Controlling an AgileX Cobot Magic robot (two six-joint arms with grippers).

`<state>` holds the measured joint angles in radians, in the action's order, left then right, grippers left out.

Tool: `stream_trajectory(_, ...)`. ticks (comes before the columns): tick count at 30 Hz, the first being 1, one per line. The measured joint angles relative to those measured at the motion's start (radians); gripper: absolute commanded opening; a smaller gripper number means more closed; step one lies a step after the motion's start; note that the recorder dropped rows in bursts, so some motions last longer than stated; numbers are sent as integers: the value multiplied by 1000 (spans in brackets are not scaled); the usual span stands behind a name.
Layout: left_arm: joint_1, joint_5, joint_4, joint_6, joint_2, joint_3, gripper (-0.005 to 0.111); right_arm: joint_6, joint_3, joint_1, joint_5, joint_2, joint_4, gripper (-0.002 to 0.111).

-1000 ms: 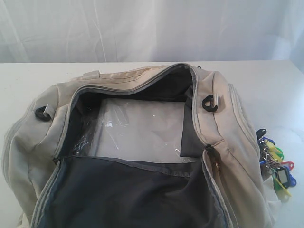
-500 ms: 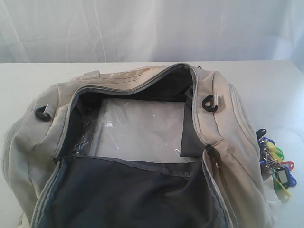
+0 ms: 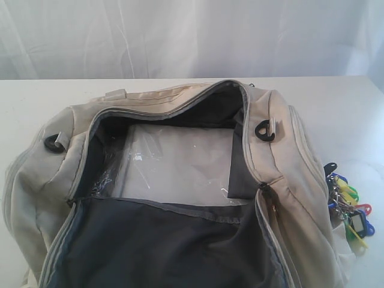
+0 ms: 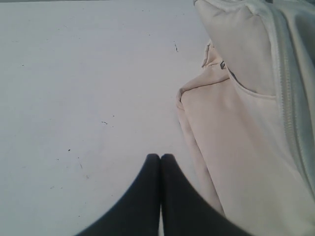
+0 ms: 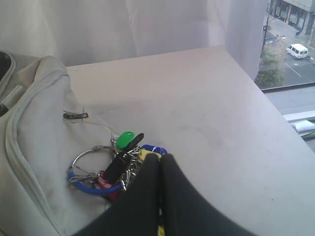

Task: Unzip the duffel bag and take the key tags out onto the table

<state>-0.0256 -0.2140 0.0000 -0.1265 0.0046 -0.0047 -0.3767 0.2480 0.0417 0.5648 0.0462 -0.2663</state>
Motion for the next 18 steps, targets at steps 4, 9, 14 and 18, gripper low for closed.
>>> stream_trajectory(4,0,0,0,0,0,0,0,-7,-18,0,-8,0,0,0)
stream_trajectory(9,0,0,0,0,0,0,0,-32,-84,0,-80,-21,11,0)
stream_trajectory(14,0,0,0,0,0,0,0,-35,-176,0,-135,-41,125,0)
stream_trajectory(18,0,0,0,0,0,0,0,-40,-242,6,-155,-41,211,0)
